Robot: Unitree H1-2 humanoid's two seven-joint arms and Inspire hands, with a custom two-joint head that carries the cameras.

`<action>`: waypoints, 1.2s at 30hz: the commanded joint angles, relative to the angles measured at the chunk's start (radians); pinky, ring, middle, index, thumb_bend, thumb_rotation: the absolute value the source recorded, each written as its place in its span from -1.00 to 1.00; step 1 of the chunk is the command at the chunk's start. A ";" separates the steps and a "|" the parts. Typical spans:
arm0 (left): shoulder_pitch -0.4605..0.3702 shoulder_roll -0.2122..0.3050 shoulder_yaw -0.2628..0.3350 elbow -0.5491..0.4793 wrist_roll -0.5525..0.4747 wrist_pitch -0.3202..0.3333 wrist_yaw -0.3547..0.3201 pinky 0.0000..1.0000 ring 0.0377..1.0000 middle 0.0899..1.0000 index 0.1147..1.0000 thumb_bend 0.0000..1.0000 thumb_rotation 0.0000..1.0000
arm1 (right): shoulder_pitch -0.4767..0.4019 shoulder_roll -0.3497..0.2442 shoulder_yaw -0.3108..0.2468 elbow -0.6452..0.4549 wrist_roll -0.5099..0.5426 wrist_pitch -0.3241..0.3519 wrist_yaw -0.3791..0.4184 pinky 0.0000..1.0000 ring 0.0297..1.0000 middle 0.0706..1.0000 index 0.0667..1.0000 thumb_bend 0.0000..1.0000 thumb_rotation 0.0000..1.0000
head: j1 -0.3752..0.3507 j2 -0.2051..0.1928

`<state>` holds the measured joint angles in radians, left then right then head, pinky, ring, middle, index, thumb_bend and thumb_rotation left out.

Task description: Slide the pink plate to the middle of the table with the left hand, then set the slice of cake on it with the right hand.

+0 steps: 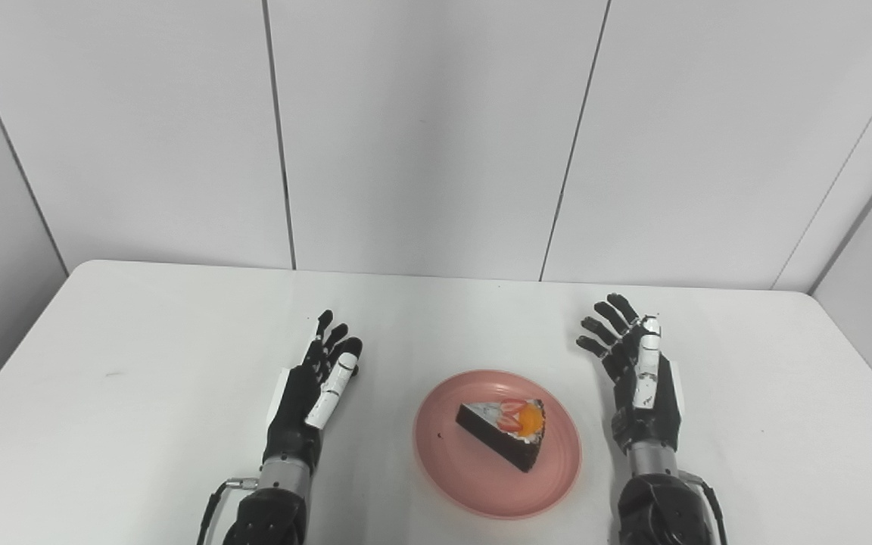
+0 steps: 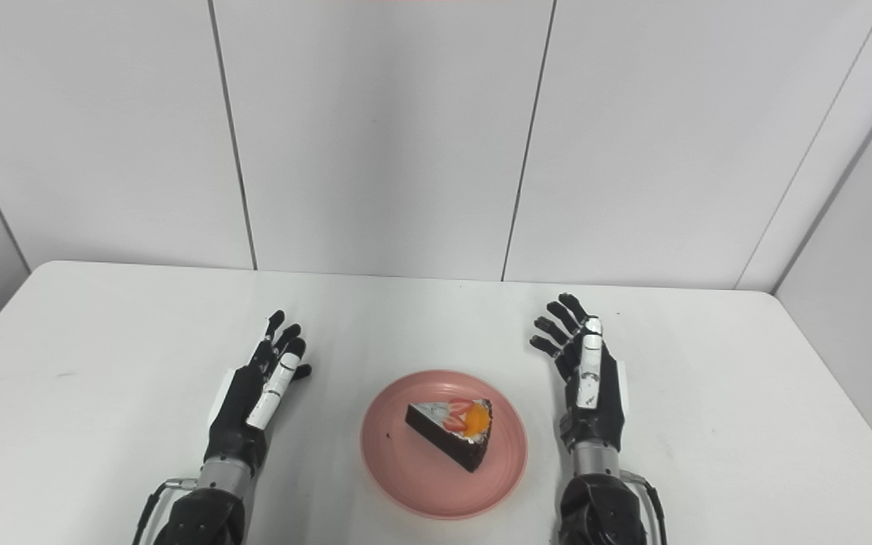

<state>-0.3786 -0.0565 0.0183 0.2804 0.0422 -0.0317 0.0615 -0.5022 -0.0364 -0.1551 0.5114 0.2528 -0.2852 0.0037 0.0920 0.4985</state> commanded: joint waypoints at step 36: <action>0.000 0.000 -0.018 0.013 0.039 -0.055 0.038 0.88 0.97 1.00 0.93 0.14 0.76 | 0.051 -0.008 0.039 -0.060 -0.028 0.132 0.059 0.92 0.89 0.89 0.82 0.74 0.94 | -0.009 0.010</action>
<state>-0.3784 -0.0601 0.0014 0.3038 0.0749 -0.0948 0.0922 -0.4668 -0.0449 -0.1158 0.4450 0.2217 -0.1583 0.0541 0.0813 0.5077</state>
